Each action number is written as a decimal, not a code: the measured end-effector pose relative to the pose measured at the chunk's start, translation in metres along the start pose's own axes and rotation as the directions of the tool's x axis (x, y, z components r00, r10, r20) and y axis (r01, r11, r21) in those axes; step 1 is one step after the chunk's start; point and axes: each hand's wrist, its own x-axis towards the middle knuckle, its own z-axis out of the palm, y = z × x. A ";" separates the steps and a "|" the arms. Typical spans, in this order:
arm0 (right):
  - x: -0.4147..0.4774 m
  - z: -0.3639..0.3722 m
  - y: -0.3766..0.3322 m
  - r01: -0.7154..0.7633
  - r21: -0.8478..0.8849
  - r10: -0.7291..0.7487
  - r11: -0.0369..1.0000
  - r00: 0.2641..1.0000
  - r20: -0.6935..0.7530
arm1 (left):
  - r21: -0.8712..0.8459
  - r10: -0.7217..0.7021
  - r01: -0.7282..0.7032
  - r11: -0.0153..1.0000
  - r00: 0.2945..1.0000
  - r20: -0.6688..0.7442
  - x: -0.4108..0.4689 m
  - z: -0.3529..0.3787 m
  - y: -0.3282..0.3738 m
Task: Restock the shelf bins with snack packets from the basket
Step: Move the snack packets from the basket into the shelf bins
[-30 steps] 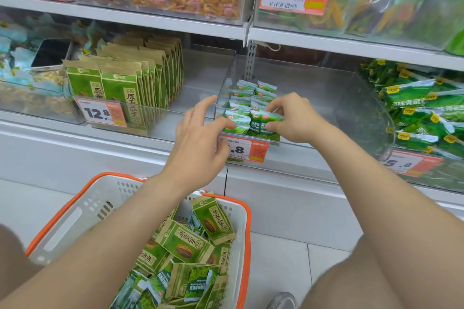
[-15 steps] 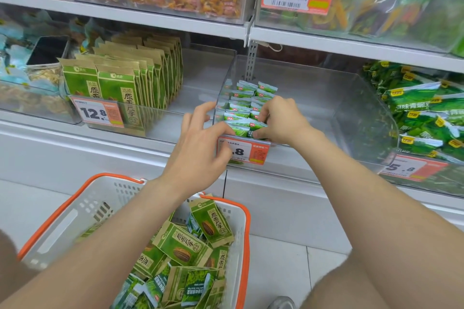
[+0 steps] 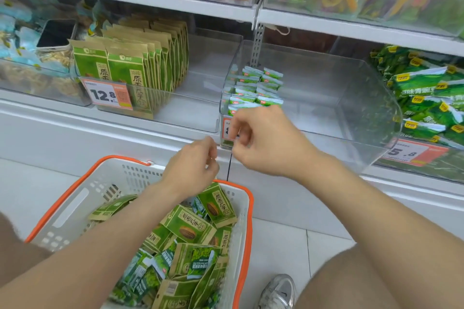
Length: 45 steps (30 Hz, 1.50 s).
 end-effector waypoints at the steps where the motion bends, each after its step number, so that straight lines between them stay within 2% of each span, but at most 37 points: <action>1: -0.007 0.013 -0.007 0.032 -0.040 -0.027 0.999 0.993 0.113 | 0.059 -0.023 0.017 0.998 0.994 0.109 -0.006 0.007 -0.008; 4: -0.021 0.050 -0.017 0.146 -0.223 -0.038 0.964 0.902 0.429 | 0.180 -0.108 0.048 0.982 0.935 0.338 -0.027 0.037 -0.036; 6: -0.028 0.072 -0.018 0.231 -0.277 -0.037 0.933 0.824 0.565 | 0.257 -0.157 0.032 0.966 0.861 0.483 -0.043 0.057 -0.053; 9: -0.033 0.094 -0.016 0.307 -0.284 -0.025 0.908 0.718 0.696 | 0.383 -0.241 -0.060 0.922 0.686 0.686 -0.065 0.082 -0.074; 12: -0.029 0.104 -0.013 0.320 -0.264 0.001 0.910 0.635 0.773 | 0.402 -0.291 -0.118 0.908 0.512 0.808 -0.081 0.103 -0.087; 13: -0.027 0.105 -0.012 0.321 -0.256 -0.002 0.912 0.628 0.778 | 0.406 -0.298 -0.129 0.905 0.489 0.819 -0.084 0.107 -0.090; 20: -0.015 0.108 -0.006 0.321 -0.274 0.022 0.907 0.614 0.789 | 0.441 -0.331 -0.136 0.887 0.477 0.814 -0.087 0.117 -0.094; 24: -0.013 0.106 -0.006 0.319 -0.288 0.041 0.903 0.602 0.798 | 0.420 -0.366 0.006 0.907 0.503 0.783 -0.074 0.112 -0.093; 28: -0.007 0.097 -0.010 0.286 -0.307 0.067 0.908 0.623 0.780 | 0.324 -0.341 0.154 0.933 0.663 0.666 -0.048 0.079 -0.072; 31: -0.003 0.086 -0.011 0.277 -0.314 0.058 0.908 0.658 0.750 | 0.104 -0.244 0.228 0.968 0.767 0.593 -0.023 0.041 -0.061; 34: -0.004 0.070 -0.009 0.203 -0.305 0.068 0.931 0.723 0.688 | -0.110 -0.109 0.200 0.974 0.831 0.545 -0.005 -0.001 -0.050; 36: -0.006 0.057 -0.008 0.127 -0.289 0.093 0.949 0.762 0.641 | -0.278 -0.042 0.231 0.932 0.833 0.552 0.000 -0.027 -0.036; 38: -0.007 0.045 -0.007 0.070 -0.254 0.103 0.965 0.789 0.606 | -0.423 -0.036 0.296 0.856 0.851 0.524 0.002 -0.048 -0.020; 40: -0.007 0.033 -0.007 -0.091 -0.074 0.118 0.993 0.785 0.608 | -0.558 -0.085 0.333 0.760 0.902 0.423 0.003 -0.061 -0.009; 42: -0.007 0.022 -0.008 -0.336 0.157 0.176 0.929 0.772 0.611 | -0.660 -0.139 0.311 0.684 0.943 0.301 0.001 -0.066 -0.003; 43: -0.005 0.017 -0.007 -0.412 0.228 0.216 0.882 0.784 0.582 | -0.696 -0.170 0.295 0.655 0.954 0.245 0.001 -0.067 -0.001; 45: -0.001 0.008 -0.007 -0.471 0.318 0.318 0.822 0.845 0.429 | -0.764 -0.255 0.284 0.579 0.953 0.161 0.000 -0.068 -0.001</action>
